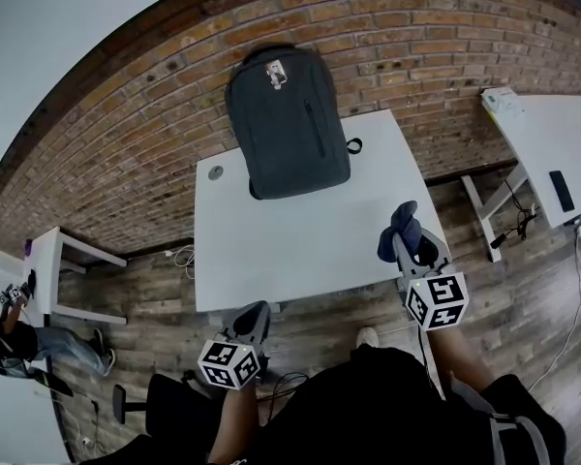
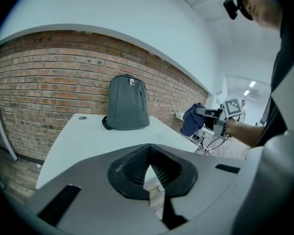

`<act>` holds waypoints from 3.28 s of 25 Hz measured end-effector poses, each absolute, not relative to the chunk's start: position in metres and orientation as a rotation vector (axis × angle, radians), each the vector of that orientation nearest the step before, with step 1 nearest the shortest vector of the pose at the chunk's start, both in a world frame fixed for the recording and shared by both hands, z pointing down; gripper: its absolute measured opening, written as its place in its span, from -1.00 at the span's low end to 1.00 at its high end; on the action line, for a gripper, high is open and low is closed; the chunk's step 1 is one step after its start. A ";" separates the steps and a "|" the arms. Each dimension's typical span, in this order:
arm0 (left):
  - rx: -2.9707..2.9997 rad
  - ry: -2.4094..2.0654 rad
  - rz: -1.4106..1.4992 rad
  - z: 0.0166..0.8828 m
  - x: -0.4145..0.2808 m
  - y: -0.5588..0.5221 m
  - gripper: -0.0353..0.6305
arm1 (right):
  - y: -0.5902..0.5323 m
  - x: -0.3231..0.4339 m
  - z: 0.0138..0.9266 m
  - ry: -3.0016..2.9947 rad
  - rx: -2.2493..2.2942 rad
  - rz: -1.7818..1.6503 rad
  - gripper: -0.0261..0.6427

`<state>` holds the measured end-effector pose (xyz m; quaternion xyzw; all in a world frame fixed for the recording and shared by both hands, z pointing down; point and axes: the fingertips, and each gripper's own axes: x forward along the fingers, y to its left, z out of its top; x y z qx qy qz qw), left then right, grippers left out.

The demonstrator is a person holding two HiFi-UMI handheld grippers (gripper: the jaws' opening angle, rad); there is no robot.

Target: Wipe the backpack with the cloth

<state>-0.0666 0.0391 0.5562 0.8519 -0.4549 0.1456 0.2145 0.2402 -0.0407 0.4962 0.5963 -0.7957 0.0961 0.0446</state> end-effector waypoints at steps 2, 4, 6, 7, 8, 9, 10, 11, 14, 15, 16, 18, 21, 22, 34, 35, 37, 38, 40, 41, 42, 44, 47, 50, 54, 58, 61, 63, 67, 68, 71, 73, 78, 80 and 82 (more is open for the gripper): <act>2.358 -1.257 0.399 0.559 -0.076 0.052 -0.91 | -0.025 0.228 0.498 -2.429 1.802 0.302 -0.61; 2.363 -1.249 0.387 0.561 -0.083 0.063 -0.91 | -0.009 0.217 0.500 -2.417 1.785 0.288 -0.61; 2.374 -1.235 0.374 0.563 -0.089 0.074 -0.90 | 0.008 0.209 0.499 -2.401 1.781 0.252 -0.61; 2.379 -1.226 0.369 0.565 -0.091 0.080 -0.90 | 0.016 0.205 0.497 -2.392 1.784 0.232 -0.61; 2.384 -1.215 0.365 0.567 -0.094 0.087 -0.91 | 0.024 0.202 0.495 -2.382 1.788 0.209 -0.61; 2.388 -1.204 0.361 0.569 -0.096 0.093 -0.91 | 0.033 0.199 0.492 -2.373 1.794 0.182 -0.61; 2.392 -1.193 0.357 0.571 -0.099 0.101 -0.91 | 0.041 0.195 0.488 -2.364 1.799 0.154 -0.61; 2.394 -1.184 0.352 0.573 -0.103 0.109 -0.91 | 0.050 0.191 0.484 -2.357 1.803 0.129 -0.61; 2.400 -1.166 0.341 0.576 -0.117 0.133 -0.91 | 0.076 0.177 0.476 -2.350 1.817 0.092 -0.61; 2.404 -1.162 0.336 0.577 -0.121 0.140 -0.91 | 0.085 0.173 0.474 -2.349 1.825 0.091 -0.62; 2.410 -1.159 0.329 0.576 -0.126 0.147 -0.91 | 0.094 0.170 0.472 -2.348 1.836 0.092 -0.61; 2.425 -1.161 0.310 0.574 -0.134 0.161 -0.91 | 0.113 0.163 0.471 -2.344 1.854 0.095 -0.61; 2.435 -1.158 0.294 0.573 -0.148 0.188 -0.91 | 0.148 0.150 0.472 -2.328 1.867 0.087 -0.61; 2.435 -1.153 0.290 0.573 -0.151 0.198 -0.91 | 0.158 0.146 0.472 -2.323 1.869 0.085 -0.61; 2.427 -1.106 0.286 0.579 -0.177 0.284 -0.91 | 0.253 0.118 0.462 -2.285 1.886 0.062 -0.61; 2.429 -1.109 0.280 0.578 -0.178 0.286 -0.90 | 0.257 0.117 0.462 -2.286 1.880 0.060 -0.61; 2.436 -1.112 0.272 0.575 -0.177 0.290 -0.91 | 0.264 0.118 0.466 -2.285 1.869 0.071 -0.61; 2.440 -1.111 0.270 0.574 -0.175 0.293 -0.91 | 0.267 0.120 0.468 -2.282 1.866 0.082 -0.61; 2.447 -1.112 0.267 0.572 -0.171 0.299 -0.91 | 0.273 0.124 0.470 -2.278 1.866 0.093 -0.61; 2.451 -1.114 0.264 0.571 -0.169 0.301 -0.91 | 0.274 0.126 0.468 -2.279 1.866 0.087 -0.61; 2.455 -1.116 0.262 0.570 -0.168 0.304 -0.91 | 0.275 0.127 0.465 -2.283 1.867 0.074 -0.61; 2.462 -1.121 0.263 0.568 -0.165 0.309 -0.91 | 0.277 0.127 0.455 -2.305 1.871 0.045 -0.61; 2.470 -1.127 0.266 0.563 -0.158 0.323 -0.91 | 0.292 0.125 0.443 -2.337 1.857 -0.003 -0.61; 2.479 -1.121 0.273 0.558 -0.139 0.344 -0.91 | 0.320 0.134 0.440 -2.353 1.817 -0.021 -0.61; 2.499 -1.116 0.278 0.553 -0.103 0.381 -0.91 | 0.364 0.165 0.449 -2.357 1.792 0.024 -0.61; 2.519 -1.112 0.284 0.550 -0.064 0.428 -0.91 | 0.407 0.197 0.452 -2.366 1.784 0.040 -0.61; 2.515 -1.120 0.302 0.550 -0.037 0.464 -0.90 | 0.437 0.220 0.455 -2.396 1.767 0.060 -0.61; 2.508 -1.143 0.304 0.548 -0.025 0.485 -0.91 | 0.454 0.231 0.457 -2.420 1.746 0.078 -0.61; 2.486 -1.214 0.296 0.541 -0.017 0.521 -0.91 | 0.481 0.241 0.455 -2.469 1.703 0.064 -0.61; 2.476 -1.229 0.300 0.541 -0.016 0.531 -0.91 | 0.486 0.241 0.455 -2.482 1.691 0.067 -0.61; 2.442 -1.261 0.314 0.545 -0.017 0.559 -0.91 | 0.501 0.241 0.456 -2.515 1.657 0.081 -0.61; 2.427 -1.285 0.312 0.546 -0.022 0.574 -0.91 | 0.507 0.236 0.456 -2.532 1.637 0.078 -0.61; 2.395 -1.347 0.292 0.545 -0.045 0.596 -0.90 | 0.515 0.214 0.451 -2.570 1.590 0.049 -0.61; 2.387 -1.360 0.280 0.546 -0.056 0.600 -0.91 | 0.517 0.204 0.449 -2.577 1.583 0.034 -0.61; 2.385 -1.366 0.270 0.547 -0.065 0.601 -0.90 | 0.516 0.195 0.448 -2.580 1.584 0.034 -0.61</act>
